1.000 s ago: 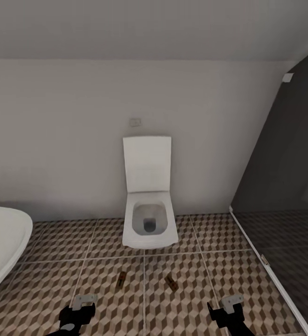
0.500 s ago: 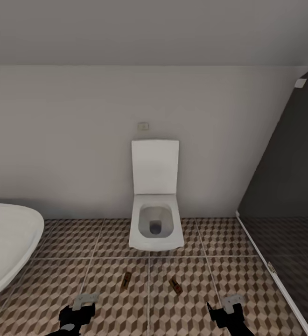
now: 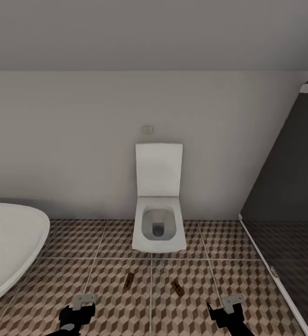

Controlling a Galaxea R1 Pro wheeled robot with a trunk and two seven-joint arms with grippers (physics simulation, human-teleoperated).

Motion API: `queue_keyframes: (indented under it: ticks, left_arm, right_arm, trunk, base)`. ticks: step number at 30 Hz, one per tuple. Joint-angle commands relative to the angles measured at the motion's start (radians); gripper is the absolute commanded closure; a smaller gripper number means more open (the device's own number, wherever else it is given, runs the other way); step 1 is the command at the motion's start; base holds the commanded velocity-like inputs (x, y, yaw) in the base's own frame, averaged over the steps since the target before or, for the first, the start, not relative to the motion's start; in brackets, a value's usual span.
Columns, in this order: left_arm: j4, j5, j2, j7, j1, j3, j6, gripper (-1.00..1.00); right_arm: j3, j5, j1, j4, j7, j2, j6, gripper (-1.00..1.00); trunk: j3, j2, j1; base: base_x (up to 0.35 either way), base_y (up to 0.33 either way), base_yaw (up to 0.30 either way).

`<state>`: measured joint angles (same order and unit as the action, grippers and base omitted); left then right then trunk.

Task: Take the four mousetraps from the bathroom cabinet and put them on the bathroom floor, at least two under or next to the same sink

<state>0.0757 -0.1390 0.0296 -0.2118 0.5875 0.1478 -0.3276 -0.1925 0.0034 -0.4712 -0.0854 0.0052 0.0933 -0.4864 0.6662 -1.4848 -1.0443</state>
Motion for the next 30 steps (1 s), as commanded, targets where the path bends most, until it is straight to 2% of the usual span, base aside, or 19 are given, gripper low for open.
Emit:
queue_keyframes:
  ticks: [1, 30]
  left_arm:
    - [0.004, -0.01, 0.0, 0.0, 0.002, 0.009, -0.006, -1.0]
    - [0.004, -0.01, -0.001, 0.0, 0.002, 0.009, -0.005, -1.0]
  right_arm:
    - [-0.002, 0.0, 0.0, 0.0, 0.001, 0.0, -0.003, -1.0]
    - [-0.002, 0.0, -0.001, 0.001, 0.001, 0.0, -0.003, -1.0]
  trunk:
    - [-0.002, 0.007, 0.004]
    - [-0.093, 0.21, 0.115]
  base:
    - [0.0, 0.0, 0.001]
    - [0.0, 0.0, 0.0]
